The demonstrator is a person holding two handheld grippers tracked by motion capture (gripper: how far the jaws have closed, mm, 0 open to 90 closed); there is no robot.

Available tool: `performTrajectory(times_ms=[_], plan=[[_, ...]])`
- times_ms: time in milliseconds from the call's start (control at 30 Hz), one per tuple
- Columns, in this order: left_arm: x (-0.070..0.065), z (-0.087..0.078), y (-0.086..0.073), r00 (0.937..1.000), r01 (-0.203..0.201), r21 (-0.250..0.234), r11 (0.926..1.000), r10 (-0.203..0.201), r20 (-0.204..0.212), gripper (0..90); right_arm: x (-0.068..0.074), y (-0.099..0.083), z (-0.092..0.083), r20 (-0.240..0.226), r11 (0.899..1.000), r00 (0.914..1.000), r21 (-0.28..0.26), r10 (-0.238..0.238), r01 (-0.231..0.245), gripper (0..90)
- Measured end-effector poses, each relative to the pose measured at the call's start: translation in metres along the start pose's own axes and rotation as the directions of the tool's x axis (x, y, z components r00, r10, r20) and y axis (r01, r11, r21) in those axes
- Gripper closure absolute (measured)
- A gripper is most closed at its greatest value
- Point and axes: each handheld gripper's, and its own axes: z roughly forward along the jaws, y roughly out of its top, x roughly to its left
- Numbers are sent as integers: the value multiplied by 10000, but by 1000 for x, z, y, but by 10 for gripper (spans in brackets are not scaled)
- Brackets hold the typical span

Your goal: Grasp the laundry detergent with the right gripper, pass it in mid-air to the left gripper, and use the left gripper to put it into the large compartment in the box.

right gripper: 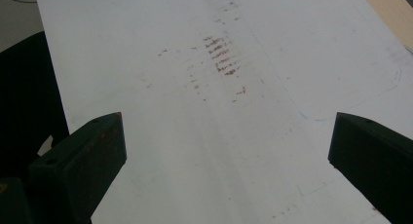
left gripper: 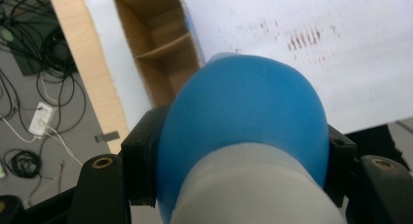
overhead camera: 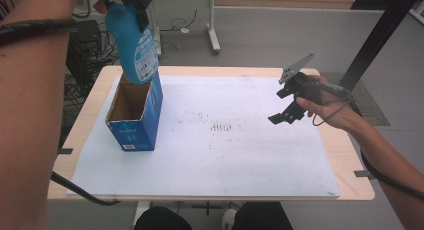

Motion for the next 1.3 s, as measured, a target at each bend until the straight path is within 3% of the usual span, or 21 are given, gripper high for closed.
performTrajectory(times_ms=[200,400,600,967,1300], plan=[[19,-10,-2,9933,1152,-240,9930,-1155,-95,361,-3,-5,-3,74,9999,10000,131,8,-9,3],[33,-13,-4,9779,2078,-399,9774,-2086,-166,361,-5,-4,-5,137,9997,9999,232,-45,42,3],[44,-15,-6,9631,2677,-509,9622,-2687,-144,361,-6,-4,-6,134,9995,9999,309,-76,72,3],[52,-15,-8,9478,3162,-705,9461,-3182,-191,362,-6,-3,-6,89,9993,9999,374,-103,99,3],[56,-10,-8,9450,3240,-719,9433,-3263,-232,362,-6,-3,-6,100,9991,9999,413,-108,103,3]])
